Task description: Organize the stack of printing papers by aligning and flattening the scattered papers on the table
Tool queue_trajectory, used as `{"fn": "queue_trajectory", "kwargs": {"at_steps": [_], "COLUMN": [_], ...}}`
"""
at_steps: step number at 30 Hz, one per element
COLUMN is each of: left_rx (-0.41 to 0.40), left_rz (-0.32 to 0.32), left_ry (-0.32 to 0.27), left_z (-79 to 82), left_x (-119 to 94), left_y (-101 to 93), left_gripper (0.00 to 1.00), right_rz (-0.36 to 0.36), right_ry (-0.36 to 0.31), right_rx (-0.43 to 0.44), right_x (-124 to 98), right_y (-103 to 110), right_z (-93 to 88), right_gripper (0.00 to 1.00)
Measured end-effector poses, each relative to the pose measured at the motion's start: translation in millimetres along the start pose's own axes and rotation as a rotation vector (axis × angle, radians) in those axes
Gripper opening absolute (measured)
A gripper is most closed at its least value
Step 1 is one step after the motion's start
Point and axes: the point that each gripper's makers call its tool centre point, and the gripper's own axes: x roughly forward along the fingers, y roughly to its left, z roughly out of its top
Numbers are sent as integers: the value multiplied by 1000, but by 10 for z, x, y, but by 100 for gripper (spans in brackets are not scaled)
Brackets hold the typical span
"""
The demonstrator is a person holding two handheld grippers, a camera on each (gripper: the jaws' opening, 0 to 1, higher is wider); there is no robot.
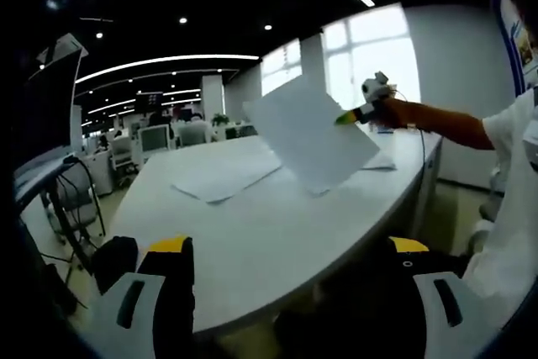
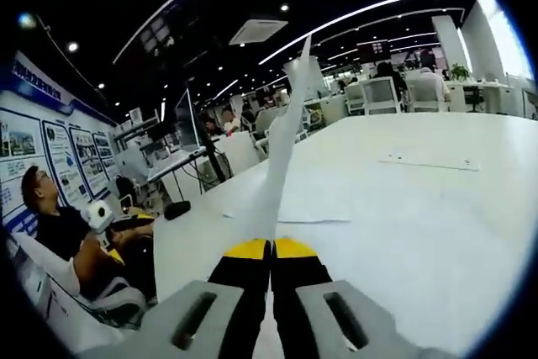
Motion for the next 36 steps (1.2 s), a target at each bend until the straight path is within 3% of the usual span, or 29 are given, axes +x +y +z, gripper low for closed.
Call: {"fn": "queue_trajectory", "kwargs": {"at_steps": [8, 29, 36], "left_rx": [-12, -13, -13], "left_rz": [-11, -22, -25], "left_ry": [-7, -18, -21], "left_z": [34, 89, 98], "left_x": [35, 106, 126], "left_y": [-35, -61, -60], "left_gripper": [97, 97, 97], "right_rz": [24, 60, 94], "right_ry": [-11, -16, -6], "right_rx": [-8, -38, -52], "right_x": [-80, -258, -281], "right_y": [205, 311, 434], "right_z": [-22, 172, 208], "right_gripper": [0, 0, 0]}}
